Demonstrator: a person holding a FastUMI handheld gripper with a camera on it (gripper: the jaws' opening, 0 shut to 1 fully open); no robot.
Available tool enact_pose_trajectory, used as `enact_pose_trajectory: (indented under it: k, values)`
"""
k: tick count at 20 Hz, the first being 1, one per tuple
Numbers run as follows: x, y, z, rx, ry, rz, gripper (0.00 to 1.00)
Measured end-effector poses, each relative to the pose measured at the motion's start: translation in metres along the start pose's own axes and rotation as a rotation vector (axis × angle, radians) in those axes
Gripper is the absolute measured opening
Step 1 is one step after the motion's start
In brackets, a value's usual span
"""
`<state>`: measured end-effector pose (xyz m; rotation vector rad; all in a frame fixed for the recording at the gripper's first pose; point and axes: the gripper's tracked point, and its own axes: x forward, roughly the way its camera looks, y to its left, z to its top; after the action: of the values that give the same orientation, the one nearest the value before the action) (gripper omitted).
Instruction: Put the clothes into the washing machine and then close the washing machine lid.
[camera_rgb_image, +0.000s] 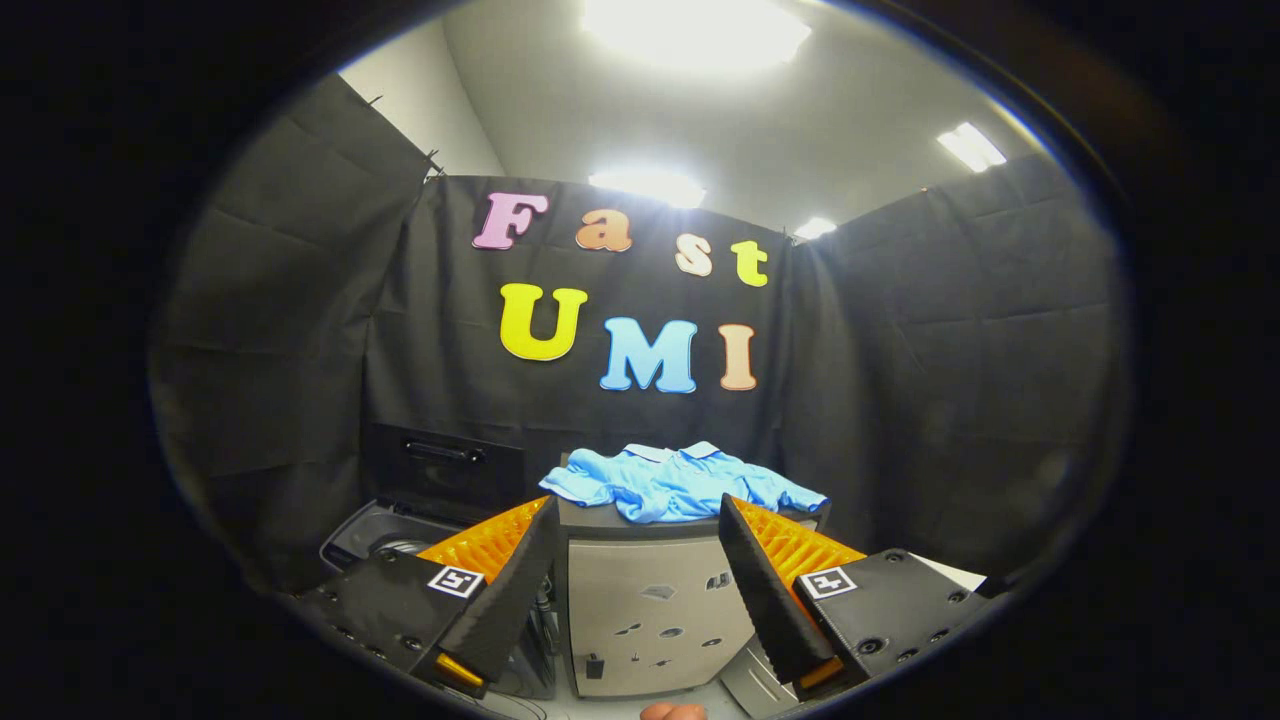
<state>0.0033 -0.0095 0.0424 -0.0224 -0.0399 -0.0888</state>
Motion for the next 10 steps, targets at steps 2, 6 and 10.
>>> enact_pose_trajectory:
  k: [2,6,10]
  values:
    - [0.013,-0.006,0.016,-0.001,-0.017,-0.001,0.98]
    - [0.040,-0.032,0.047,-0.016,-0.046,-0.016,0.98]
    - [0.076,-0.056,0.052,-0.018,-0.015,-0.013,0.98]
